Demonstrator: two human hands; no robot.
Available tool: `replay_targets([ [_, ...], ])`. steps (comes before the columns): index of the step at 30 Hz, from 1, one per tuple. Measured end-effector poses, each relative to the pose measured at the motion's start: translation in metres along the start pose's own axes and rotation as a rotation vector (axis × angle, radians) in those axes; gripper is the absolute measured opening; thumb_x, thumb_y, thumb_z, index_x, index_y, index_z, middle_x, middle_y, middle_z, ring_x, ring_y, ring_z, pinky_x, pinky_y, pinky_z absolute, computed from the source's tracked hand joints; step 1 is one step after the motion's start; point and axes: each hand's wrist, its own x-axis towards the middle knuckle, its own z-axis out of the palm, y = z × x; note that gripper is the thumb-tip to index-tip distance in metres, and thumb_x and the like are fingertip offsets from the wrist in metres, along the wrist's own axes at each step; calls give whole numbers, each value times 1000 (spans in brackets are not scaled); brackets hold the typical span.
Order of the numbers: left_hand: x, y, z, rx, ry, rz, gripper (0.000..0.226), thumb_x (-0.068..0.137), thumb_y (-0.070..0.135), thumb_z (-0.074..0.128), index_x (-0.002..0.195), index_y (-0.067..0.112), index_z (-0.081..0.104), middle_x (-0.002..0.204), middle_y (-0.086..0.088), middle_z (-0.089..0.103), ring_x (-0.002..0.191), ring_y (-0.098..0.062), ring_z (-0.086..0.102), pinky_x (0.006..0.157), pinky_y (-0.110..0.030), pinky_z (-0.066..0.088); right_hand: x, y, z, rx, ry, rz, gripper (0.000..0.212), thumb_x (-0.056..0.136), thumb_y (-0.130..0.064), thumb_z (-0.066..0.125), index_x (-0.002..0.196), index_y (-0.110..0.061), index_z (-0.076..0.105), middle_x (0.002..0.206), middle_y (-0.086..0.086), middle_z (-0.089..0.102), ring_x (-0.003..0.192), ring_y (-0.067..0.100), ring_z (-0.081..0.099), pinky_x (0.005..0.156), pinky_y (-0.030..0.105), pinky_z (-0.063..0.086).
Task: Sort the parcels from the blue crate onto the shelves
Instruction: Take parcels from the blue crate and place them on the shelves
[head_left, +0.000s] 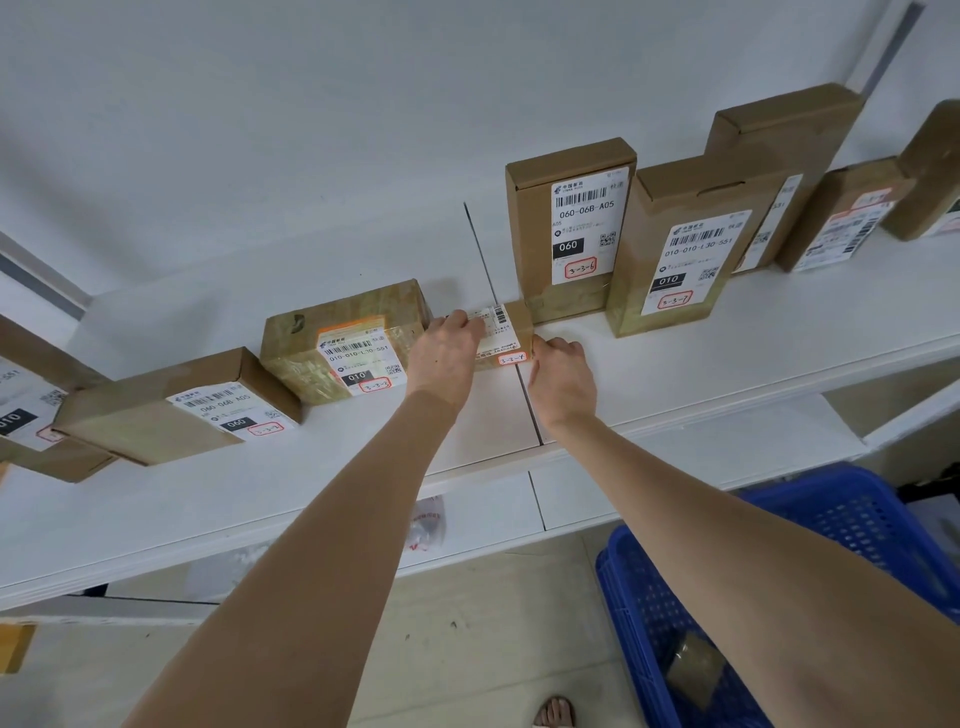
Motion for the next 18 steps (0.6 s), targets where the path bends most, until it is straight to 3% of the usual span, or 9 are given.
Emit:
replay_targets([
  [18,-2,-1,3,-46,-28,-5,51,82,-12,47,128,9,50,120,-10,50,111,-28,49,87,-38,49,2,-4,-8,-57,-82,-1,40,93,-4,44,132,-11,50,123,9,57,117,27,44,89,32,43],
])
